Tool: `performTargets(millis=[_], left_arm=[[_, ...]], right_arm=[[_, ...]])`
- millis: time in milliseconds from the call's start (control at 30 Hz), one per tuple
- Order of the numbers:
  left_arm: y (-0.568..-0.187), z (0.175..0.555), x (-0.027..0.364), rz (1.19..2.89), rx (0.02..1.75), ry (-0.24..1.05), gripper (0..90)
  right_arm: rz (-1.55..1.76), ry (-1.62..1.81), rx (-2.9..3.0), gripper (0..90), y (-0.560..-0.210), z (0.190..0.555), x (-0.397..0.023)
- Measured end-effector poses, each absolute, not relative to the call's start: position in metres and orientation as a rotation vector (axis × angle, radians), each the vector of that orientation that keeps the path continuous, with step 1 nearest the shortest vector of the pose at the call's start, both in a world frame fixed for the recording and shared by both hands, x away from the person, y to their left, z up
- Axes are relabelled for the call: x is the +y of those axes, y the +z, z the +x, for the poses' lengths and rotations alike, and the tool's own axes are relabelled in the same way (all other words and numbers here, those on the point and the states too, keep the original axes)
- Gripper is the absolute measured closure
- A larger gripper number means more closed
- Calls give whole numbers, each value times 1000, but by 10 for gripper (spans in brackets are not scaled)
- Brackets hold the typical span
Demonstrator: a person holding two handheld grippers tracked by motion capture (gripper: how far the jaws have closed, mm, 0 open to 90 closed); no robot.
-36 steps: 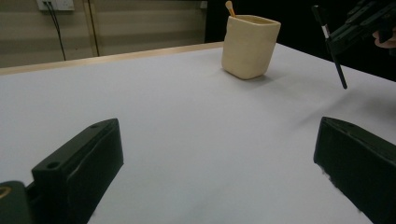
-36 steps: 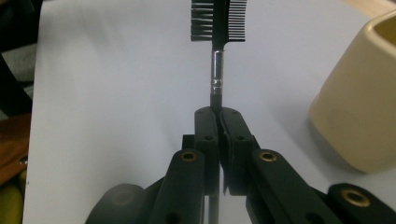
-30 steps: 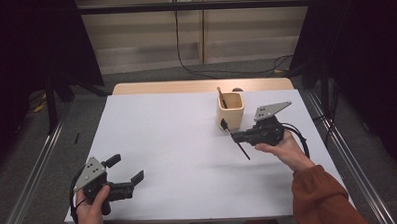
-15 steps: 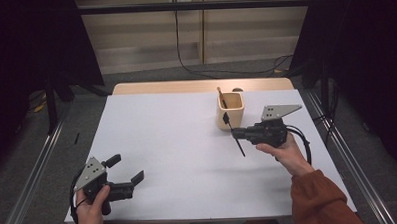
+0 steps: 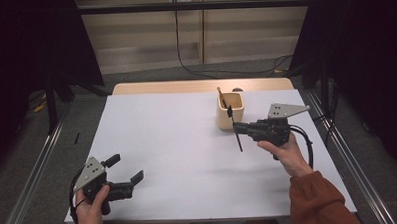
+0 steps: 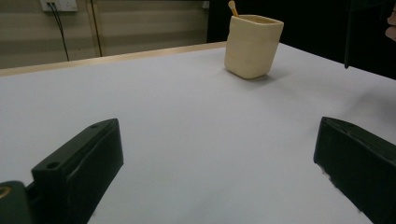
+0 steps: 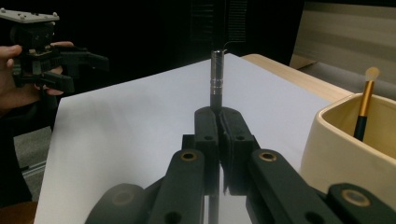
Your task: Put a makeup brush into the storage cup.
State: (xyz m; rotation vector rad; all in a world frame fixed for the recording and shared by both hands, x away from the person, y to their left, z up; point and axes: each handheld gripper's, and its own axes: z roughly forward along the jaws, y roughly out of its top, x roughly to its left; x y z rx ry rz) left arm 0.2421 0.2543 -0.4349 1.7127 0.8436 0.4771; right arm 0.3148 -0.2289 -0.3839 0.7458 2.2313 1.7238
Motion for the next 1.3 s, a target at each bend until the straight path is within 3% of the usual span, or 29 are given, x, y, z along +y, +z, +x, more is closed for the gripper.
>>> performTargets(millis=[867,1300], left_arm=[[-435,241,252,1714,833,474,15],[-435,241,252,1715,832,475,14]], right_arm=[[829,1771,2100,860,-372,328,-234],[794,1746,2079,860,-348,338,-224]])
